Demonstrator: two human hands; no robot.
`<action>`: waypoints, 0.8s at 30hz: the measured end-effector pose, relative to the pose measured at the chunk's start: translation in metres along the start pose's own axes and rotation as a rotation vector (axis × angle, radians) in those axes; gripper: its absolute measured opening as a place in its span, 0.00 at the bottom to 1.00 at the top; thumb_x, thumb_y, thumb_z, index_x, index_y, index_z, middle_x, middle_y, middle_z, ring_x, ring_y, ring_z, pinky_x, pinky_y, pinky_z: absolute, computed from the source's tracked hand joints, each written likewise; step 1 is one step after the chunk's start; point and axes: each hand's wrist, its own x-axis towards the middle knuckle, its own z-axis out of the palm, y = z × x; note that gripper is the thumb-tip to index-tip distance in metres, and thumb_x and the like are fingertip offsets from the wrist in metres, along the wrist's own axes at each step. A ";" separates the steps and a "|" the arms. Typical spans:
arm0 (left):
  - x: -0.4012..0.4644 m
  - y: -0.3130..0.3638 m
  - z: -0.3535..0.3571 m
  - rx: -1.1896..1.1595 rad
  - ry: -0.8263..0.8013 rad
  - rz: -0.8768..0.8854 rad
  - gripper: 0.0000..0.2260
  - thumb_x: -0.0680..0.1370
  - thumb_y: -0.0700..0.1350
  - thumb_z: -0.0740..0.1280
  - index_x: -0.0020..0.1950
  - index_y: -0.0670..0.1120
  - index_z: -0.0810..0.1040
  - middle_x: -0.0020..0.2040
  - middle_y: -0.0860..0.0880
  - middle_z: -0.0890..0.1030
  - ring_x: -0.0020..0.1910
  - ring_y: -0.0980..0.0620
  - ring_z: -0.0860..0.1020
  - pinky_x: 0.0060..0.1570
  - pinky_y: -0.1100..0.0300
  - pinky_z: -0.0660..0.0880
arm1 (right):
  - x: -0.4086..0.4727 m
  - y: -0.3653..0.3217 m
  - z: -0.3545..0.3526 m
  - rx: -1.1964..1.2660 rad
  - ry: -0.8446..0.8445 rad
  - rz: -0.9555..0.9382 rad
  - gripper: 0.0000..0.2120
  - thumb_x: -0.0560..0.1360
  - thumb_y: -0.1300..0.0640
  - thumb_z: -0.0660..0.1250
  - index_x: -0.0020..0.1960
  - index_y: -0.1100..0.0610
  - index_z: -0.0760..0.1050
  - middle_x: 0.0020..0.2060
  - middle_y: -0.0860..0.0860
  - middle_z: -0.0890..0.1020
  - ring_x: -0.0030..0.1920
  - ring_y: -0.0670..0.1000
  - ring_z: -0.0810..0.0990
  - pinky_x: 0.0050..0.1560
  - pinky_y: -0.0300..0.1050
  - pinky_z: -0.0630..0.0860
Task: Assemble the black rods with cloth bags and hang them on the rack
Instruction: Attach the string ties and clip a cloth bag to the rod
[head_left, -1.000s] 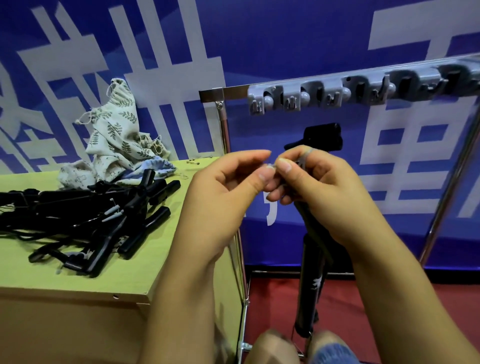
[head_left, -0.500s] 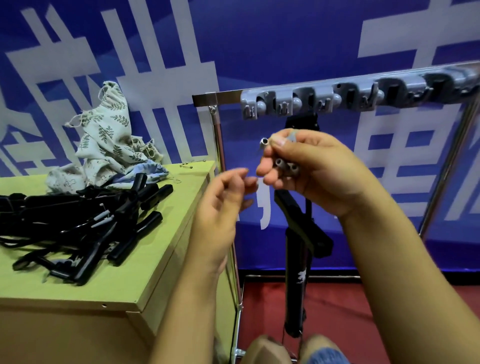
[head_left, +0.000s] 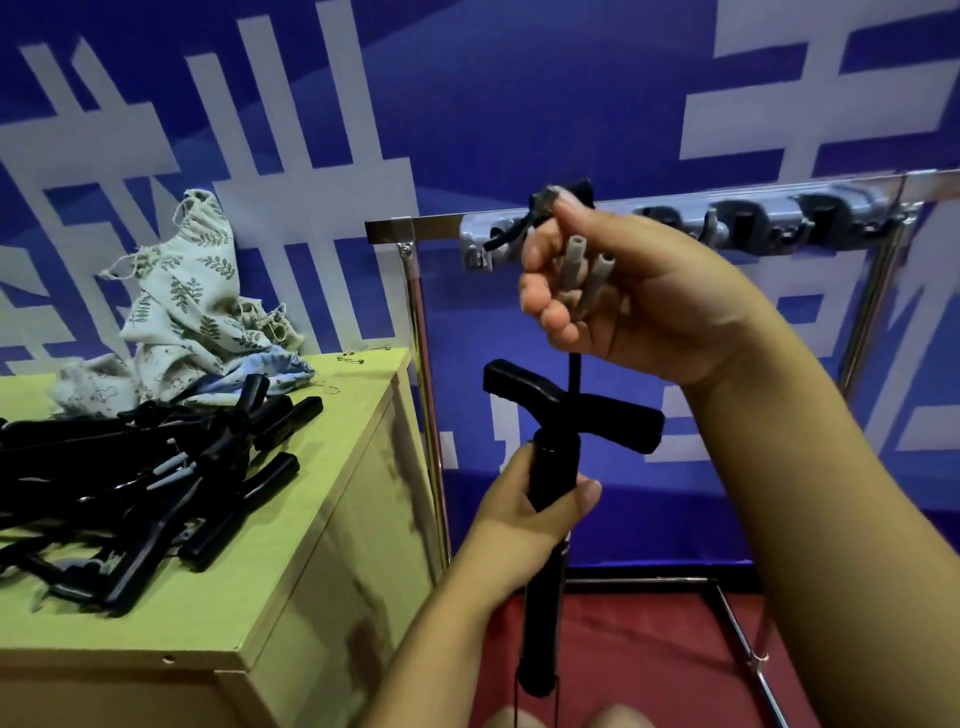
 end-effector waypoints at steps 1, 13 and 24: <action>-0.001 -0.001 -0.001 -0.001 0.001 0.004 0.09 0.72 0.47 0.72 0.49 0.47 0.75 0.37 0.54 0.78 0.35 0.56 0.75 0.37 0.66 0.72 | -0.003 0.000 -0.003 -0.063 0.045 0.011 0.17 0.72 0.44 0.60 0.39 0.58 0.75 0.29 0.52 0.81 0.25 0.45 0.76 0.26 0.34 0.71; 0.013 0.013 -0.019 -0.069 0.116 0.003 0.16 0.67 0.55 0.72 0.51 0.50 0.75 0.41 0.50 0.81 0.40 0.54 0.78 0.48 0.59 0.74 | -0.031 0.039 -0.029 -0.372 0.594 -0.187 0.10 0.76 0.51 0.62 0.42 0.56 0.75 0.32 0.49 0.82 0.25 0.45 0.71 0.26 0.35 0.67; 0.051 0.094 -0.036 -0.055 0.172 0.100 0.13 0.68 0.53 0.68 0.48 0.50 0.73 0.37 0.52 0.80 0.42 0.52 0.79 0.54 0.47 0.76 | -0.005 0.163 -0.017 -0.301 0.279 0.013 0.29 0.58 0.42 0.76 0.55 0.51 0.75 0.48 0.40 0.84 0.50 0.41 0.81 0.50 0.32 0.74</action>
